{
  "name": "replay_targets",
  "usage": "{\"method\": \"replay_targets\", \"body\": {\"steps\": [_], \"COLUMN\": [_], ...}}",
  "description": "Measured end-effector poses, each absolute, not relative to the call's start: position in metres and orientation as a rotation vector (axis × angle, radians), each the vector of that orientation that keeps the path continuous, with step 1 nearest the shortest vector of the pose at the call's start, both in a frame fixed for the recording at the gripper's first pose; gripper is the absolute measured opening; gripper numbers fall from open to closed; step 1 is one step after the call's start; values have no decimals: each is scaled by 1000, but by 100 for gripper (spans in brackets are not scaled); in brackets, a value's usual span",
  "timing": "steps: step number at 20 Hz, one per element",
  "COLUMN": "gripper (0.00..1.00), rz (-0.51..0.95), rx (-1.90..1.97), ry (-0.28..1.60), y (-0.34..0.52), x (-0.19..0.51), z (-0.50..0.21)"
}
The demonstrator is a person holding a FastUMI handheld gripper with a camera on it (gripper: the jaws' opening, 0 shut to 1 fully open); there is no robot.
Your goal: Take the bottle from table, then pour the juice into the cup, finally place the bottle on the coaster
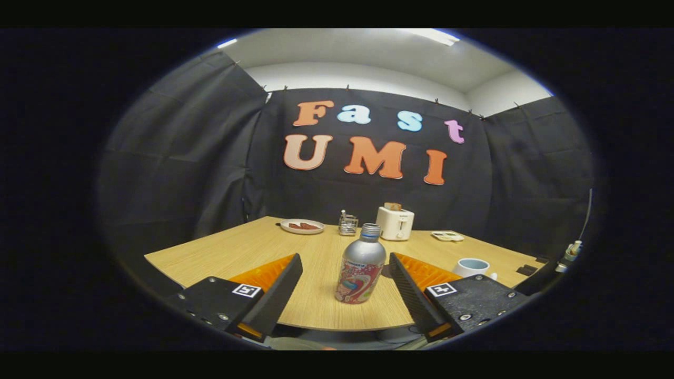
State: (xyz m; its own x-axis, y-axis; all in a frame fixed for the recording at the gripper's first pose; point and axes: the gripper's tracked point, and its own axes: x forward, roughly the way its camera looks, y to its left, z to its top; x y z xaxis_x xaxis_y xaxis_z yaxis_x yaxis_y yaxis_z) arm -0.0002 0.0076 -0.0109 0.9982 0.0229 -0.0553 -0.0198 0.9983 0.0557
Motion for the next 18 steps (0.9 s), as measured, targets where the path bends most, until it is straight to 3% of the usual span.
{"method": "replay_targets", "body": {"steps": [18], "gripper": [98], "rz": [-19], "rx": [115], "ry": [160], "y": [-12], "x": [35], "z": [-45]}}
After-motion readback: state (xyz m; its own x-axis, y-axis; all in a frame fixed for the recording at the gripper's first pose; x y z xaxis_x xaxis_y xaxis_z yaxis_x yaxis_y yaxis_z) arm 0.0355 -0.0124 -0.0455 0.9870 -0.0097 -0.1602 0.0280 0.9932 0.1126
